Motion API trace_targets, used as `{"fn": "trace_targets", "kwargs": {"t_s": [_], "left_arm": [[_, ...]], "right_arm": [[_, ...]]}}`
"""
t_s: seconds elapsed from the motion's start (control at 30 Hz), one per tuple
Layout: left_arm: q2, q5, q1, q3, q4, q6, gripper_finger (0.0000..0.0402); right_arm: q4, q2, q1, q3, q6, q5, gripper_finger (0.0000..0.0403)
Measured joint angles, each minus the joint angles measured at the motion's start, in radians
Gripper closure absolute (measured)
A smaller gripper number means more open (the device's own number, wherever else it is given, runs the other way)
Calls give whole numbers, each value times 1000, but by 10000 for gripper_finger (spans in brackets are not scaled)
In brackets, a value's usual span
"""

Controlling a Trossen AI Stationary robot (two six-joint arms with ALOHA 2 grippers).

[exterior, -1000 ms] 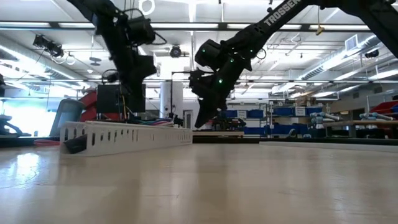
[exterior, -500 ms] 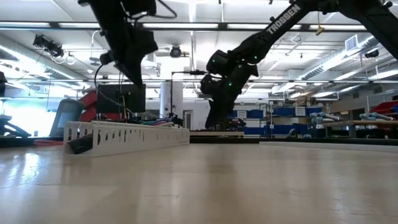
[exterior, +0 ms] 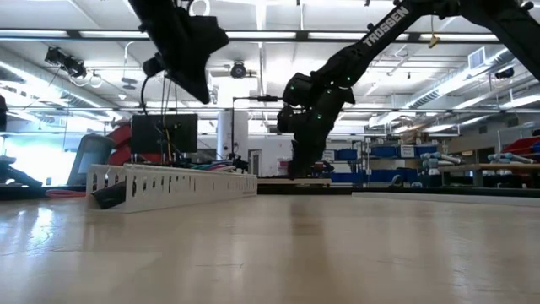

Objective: Ziptie cables
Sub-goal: Put the zip tied cable wires into the white cable duct

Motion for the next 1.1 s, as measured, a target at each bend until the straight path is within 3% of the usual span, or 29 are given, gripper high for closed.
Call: {"fn": "trace_targets", "kwargs": {"t_s": [0.33, 0.53, 0.77, 1.1], "left_arm": [[150, 120, 8, 0, 157, 99, 296], [188, 116, 8, 0, 245, 207, 244], [181, 62, 56, 0, 256, 191, 238], [181, 121, 168, 0, 236, 231, 240]], "right_arm": [[79, -8, -44, 1, -119, -177, 388], [139, -8, 4, 1, -263, -125, 330], [256, -8, 20, 1, -356, -66, 271], [196, -7, 10, 58, -547, -21, 285]]}}
